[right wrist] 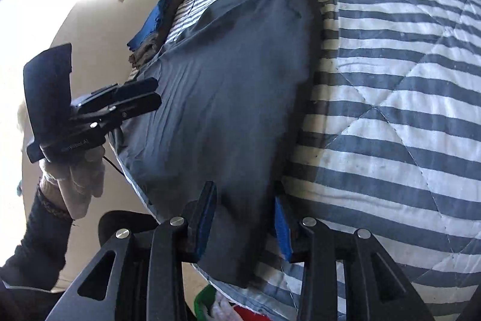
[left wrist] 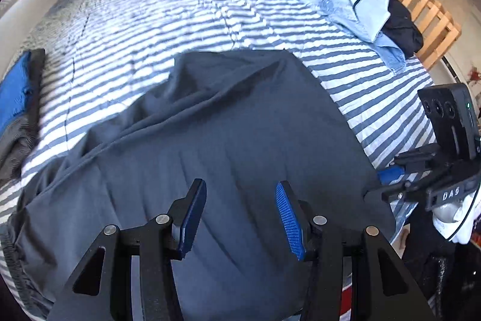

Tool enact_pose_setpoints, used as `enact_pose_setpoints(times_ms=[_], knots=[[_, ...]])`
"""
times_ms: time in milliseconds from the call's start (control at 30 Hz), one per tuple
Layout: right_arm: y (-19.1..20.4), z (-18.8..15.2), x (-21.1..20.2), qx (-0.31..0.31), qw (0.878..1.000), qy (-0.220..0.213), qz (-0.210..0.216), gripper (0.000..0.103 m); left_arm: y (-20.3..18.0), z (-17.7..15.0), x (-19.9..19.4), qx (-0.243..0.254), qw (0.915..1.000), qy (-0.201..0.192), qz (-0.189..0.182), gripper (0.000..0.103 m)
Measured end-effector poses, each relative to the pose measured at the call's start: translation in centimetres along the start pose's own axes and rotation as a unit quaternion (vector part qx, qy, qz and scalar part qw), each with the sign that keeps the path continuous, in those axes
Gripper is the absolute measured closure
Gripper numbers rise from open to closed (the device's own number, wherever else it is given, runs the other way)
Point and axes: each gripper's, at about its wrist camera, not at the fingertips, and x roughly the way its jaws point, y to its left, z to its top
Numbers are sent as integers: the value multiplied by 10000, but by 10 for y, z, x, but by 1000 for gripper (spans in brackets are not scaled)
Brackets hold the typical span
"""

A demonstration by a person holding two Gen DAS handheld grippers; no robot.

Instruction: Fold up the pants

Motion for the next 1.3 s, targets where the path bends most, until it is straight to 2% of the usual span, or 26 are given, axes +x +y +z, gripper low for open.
enact_pose_setpoints(times_ms=[100, 233, 300, 367, 433, 467, 500, 533, 700, 833, 967, 1067, 1167, 1300], knots=[[-8, 1, -15, -5, 9991, -299, -285, 69, -10, -20, -3, 54, 10000, -65, -7, 51], [-8, 7, -9, 20, 9997, -211, -149, 69, -27, -59, 4, 335, 9994, 121, 6, 51], [-2, 11, -4, -95, 9995, -221, -205, 69, -31, -77, 19, 313, 9989, 311, 169, 51], [2, 19, 3, -54, 9996, -224, -167, 69, -37, -82, 18, 421, 9985, 121, 317, 50], [7, 29, 11, 38, 9992, -330, -222, 72, -39, -82, 13, 310, 9989, 75, 349, 50], [8, 32, 12, 79, 9989, -372, -266, 78, -39, -82, 8, 217, 9993, 17, 288, 50], [10, 34, 13, 102, 9988, -383, -295, 91, -38, -83, 1, 175, 9994, -78, 274, 50], [14, 33, 13, 126, 9987, -385, -302, 97, -37, -85, -7, 150, 9992, -211, 296, 50], [41, 29, 3, 69, 9973, -571, -462, 101, 1, -100, -41, -314, 9973, -536, 389, 50], [94, 28, -12, -386, 9949, -778, -509, 101, 56, -120, -67, -799, 9919, -664, 730, 50], [161, 37, -16, -870, 9906, -946, -463, 101, 110, -147, -72, -1336, 9886, -397, 572, 50], [215, 49, -4, -1280, 9859, -991, -428, 101, 129, -163, -86, -1375, 9869, -603, 588, 50], [272, 61, 29, -1735, 9804, -830, -422, 101, 149, -178, -113, -1604, 9806, -1039, 446, 50], [338, 66, 101, -2312, 9712, -338, -469, 101, 175, -202, -147, -1942, 9686, -1490, 438, 50]])
